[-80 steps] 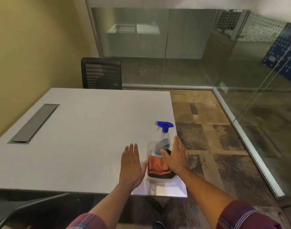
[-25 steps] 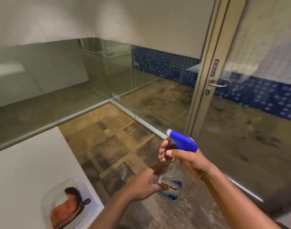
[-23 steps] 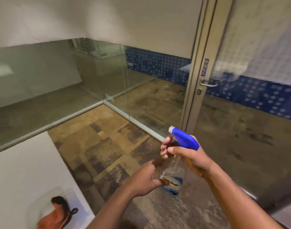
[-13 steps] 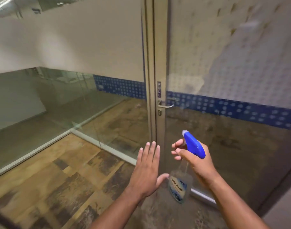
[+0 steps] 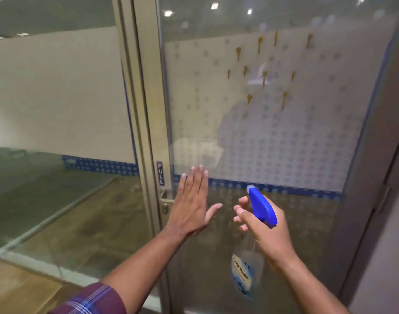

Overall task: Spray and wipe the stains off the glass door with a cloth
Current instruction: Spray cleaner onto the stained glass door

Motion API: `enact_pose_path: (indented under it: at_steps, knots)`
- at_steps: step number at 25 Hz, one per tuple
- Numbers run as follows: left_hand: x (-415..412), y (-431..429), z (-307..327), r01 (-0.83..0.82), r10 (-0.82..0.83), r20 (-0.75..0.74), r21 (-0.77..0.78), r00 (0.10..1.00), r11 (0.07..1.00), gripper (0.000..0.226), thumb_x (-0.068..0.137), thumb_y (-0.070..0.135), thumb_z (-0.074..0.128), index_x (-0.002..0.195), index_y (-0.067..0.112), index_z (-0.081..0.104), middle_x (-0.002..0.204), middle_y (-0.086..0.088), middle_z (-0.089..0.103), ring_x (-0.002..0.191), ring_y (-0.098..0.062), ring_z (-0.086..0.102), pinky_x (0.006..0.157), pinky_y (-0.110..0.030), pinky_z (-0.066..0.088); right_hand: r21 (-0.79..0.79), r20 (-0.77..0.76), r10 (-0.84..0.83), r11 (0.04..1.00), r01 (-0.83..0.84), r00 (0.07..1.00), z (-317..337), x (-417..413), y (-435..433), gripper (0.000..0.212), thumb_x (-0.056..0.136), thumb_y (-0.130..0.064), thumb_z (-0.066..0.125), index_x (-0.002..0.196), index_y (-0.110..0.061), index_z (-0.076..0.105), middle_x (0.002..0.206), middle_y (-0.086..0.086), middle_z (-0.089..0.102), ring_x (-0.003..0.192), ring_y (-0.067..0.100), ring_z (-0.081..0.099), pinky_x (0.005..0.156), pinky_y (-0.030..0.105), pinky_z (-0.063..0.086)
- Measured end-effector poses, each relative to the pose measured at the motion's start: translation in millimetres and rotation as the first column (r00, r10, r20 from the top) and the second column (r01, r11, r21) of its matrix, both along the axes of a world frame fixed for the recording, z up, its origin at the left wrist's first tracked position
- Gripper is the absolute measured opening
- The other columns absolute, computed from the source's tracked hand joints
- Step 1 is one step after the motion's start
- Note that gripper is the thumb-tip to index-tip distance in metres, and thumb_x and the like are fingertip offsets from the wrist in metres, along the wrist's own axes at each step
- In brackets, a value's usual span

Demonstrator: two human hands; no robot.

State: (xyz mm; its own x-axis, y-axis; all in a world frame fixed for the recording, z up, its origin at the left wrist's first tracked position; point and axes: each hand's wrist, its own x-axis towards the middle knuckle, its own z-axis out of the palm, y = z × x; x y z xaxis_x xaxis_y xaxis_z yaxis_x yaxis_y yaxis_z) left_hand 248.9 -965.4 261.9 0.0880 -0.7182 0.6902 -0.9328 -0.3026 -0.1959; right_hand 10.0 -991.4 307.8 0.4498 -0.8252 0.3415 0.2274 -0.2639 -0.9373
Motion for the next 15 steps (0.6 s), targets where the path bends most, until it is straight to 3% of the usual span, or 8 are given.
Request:
enact_pose_path:
  at_steps: [5,10,15]
  knots:
    - [75,-99,86,0.075,-0.073,0.027,-0.107,0.997,0.991,0.1,0.106,0.073,0.024,0.171,0.0,0.007,0.182,-0.022,0.0,0.169,-0.039,-0.002,0.137,-0.057,0.007,-0.089,0.045,-0.154,0.984,0.157,0.987,59,48,-50,0.006,0.096,-0.005,0.074,0.1,-0.009,0.07,0.086,0.011,0.074,0.075,0.022,0.075,0.065,0.034,0.057]
    - [131,-173,192,0.158,-0.133,0.118,-0.24,0.984,0.958,0.099,0.105,0.07,0.03,0.171,-0.001,0.01,0.181,-0.022,0.005,0.169,-0.041,0.002,0.137,-0.059,0.007,-0.212,0.06,-0.288,0.932,0.294,0.956,121,97,-86,0.005,0.098,-0.013,0.073,0.096,-0.013,0.069,0.087,0.008,0.073,0.08,0.027,0.077,0.069,0.039,0.063]
    - [162,-224,259,0.201,-0.167,0.126,-0.348,0.978,0.915,0.097,0.106,0.07,0.027,0.171,0.0,0.008,0.182,-0.022,0.004,0.169,-0.04,0.002,0.137,-0.058,0.005,-0.376,0.06,-0.512,0.784,0.495,0.857,173,135,-120,0.013,0.094,-0.02,0.073,0.082,-0.02,0.066,0.081,0.008,0.07,0.073,0.024,0.071,0.067,0.039,0.056]
